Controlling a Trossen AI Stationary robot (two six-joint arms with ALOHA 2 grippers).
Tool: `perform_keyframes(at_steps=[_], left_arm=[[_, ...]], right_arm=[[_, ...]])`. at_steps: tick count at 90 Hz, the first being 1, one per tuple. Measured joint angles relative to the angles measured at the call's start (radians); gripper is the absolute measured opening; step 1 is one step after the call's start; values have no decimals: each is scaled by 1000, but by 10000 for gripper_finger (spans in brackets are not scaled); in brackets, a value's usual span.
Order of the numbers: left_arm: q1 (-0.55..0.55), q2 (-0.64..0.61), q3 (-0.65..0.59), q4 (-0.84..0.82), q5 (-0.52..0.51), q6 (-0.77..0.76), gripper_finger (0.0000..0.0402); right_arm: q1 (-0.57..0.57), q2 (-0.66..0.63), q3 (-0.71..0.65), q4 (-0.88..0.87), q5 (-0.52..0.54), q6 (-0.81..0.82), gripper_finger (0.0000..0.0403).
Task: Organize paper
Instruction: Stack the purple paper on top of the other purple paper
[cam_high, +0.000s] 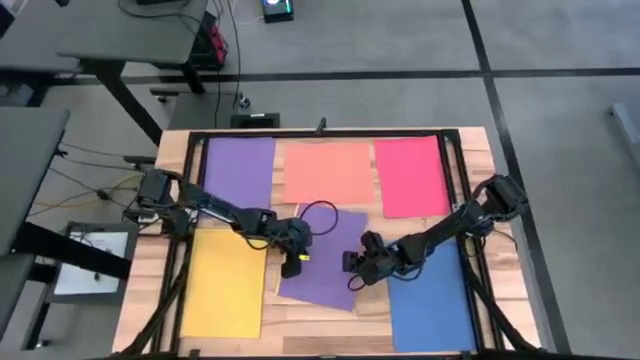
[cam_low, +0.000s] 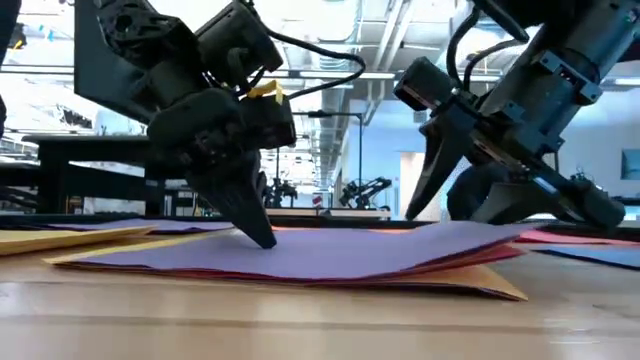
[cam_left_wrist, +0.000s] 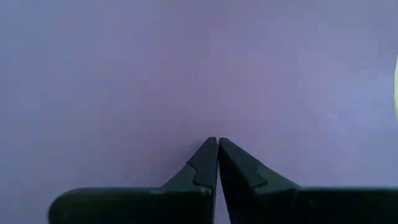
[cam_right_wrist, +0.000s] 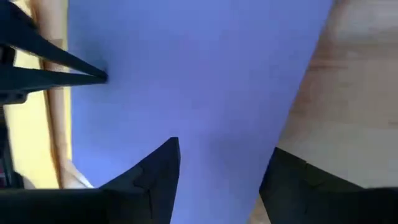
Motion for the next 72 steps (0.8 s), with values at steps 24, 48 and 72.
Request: perform_keyframes(at_steps=[24,48,72], left_arm=[[0,0,0,-25,-1,2,0],[0,0,0,-26,-1,3,0],[0,0,-1,-21,-1,2,0]], right_arm=[[32,-59,2,-1,-12,-7,179],[5,-67,2,41,-11,-19,179],[-7,-37,3,21,-6,-14,179]])
